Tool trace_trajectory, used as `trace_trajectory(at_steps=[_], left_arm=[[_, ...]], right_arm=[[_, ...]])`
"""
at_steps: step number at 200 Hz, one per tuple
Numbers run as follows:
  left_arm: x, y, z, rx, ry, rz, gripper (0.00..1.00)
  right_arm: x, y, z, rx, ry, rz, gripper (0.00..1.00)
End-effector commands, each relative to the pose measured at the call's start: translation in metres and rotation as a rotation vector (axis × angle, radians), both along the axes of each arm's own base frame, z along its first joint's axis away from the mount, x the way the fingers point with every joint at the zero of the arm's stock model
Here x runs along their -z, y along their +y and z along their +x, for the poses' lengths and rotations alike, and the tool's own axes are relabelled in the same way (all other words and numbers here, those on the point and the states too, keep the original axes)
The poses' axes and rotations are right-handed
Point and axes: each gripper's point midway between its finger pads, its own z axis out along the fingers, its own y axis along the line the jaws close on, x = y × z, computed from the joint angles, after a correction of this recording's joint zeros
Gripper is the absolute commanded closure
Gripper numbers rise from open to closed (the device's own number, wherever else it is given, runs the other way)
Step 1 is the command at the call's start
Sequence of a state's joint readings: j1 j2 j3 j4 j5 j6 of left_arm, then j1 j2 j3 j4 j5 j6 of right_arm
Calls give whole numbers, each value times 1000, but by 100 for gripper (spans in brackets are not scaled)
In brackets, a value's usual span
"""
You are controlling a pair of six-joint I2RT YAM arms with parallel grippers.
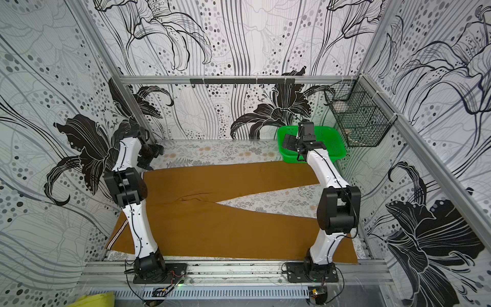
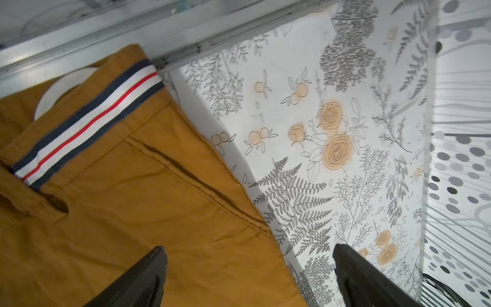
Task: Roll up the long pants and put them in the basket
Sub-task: Fold the long pant at the center of the board.
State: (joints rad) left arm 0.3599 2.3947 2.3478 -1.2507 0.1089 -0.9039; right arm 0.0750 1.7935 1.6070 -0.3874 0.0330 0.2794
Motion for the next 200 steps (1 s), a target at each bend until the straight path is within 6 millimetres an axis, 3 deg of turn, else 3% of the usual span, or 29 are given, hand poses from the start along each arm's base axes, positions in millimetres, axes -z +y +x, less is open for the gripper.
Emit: trace_trajectory(at_steps=[1,23,102,138,163,191,200], left_arm=[[-8,-6,-5,-52,-17,-75,0],[-2,0,-2,-88,-28,-78,1],[77,23,19,-237,-10,-191,1],[98,28,18,-304,11,-222,0],[104,28,9,-339,46,-248,17],[112,20,-6,-356,110,-306,49],[115,17,-10,-357,128,-332,54]], right_arm=[[31,8,2,-30,64,-6,0],[38,12,3,-25,74,7,0],[46,47,-4,-70,109,-48,0],[46,53,-11,-72,121,-98,0],[45,55,-13,-70,124,-119,0],[45,54,-14,-64,121,-137,0],[45,54,-13,-62,120,-142,0]])
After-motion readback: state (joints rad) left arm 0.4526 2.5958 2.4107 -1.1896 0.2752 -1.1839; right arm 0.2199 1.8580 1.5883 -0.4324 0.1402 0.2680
